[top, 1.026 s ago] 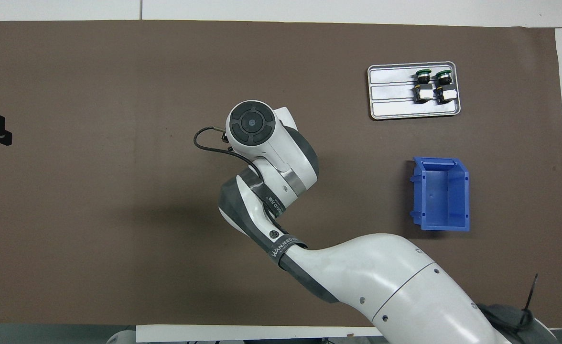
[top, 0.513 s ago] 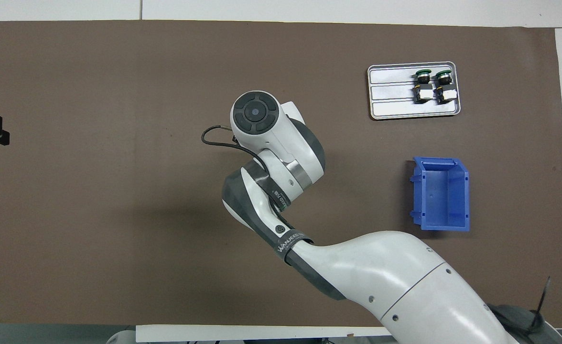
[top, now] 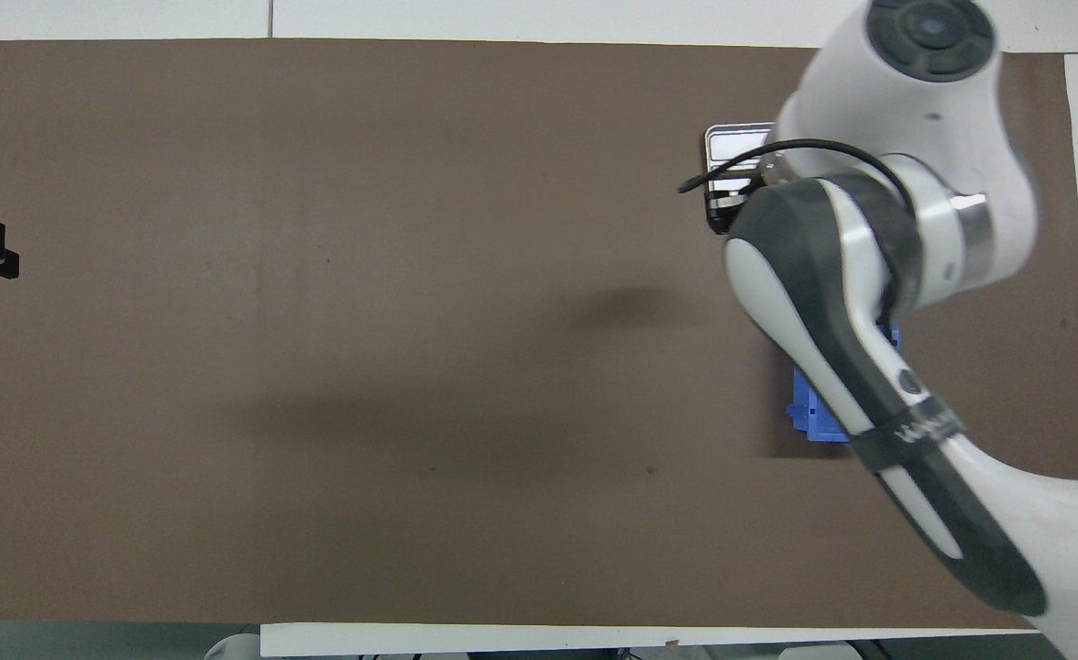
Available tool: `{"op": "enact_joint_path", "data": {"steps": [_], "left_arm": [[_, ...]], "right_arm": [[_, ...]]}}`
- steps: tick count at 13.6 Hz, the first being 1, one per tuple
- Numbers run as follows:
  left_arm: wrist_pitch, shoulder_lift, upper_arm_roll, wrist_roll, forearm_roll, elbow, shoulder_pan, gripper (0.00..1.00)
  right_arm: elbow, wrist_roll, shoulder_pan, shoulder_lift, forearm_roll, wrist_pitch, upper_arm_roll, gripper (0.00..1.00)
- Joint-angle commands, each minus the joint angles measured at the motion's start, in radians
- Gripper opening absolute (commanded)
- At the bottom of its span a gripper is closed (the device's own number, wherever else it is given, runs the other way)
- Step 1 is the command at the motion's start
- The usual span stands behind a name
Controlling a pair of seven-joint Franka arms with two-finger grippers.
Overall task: Place and press button with both arms
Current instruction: 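Carry the button with the right gripper over the blue bin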
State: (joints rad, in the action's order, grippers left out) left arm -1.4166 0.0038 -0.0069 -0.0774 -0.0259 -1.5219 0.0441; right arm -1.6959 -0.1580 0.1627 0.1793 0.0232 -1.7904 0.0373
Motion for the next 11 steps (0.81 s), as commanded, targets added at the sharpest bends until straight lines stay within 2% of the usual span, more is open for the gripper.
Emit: {"op": "enact_joint_path", "data": {"steps": [1,3,5,11], "left_arm": [[0.005,-0.007,0.005,0.011,-0.002,0.008,0.005,1.0],[0.013,-0.007,0.001,0.019,-0.003,0.008,0.005,1.0],[0.013,-0.013,-0.004,0.1,0.0,0.008,0.007,1.0],[0.054,0.001,-0.01,0.11,0.041,0.038,0.013,1.0]], "right_arm": [[-0.319,0.179,-0.136,-0.196,-0.017,-0.128,0.018,0.0],[-0.466,0.289,-0.21,-0.246,-0.034,-0.254,0.018,0.0],[-0.571,0.304,-0.218,-0.271,-0.035,-0.361,0.016,0.0],[-0.599,0.302,-0.213,-0.258,-0.037,-0.371,0.016,0.01]]}}
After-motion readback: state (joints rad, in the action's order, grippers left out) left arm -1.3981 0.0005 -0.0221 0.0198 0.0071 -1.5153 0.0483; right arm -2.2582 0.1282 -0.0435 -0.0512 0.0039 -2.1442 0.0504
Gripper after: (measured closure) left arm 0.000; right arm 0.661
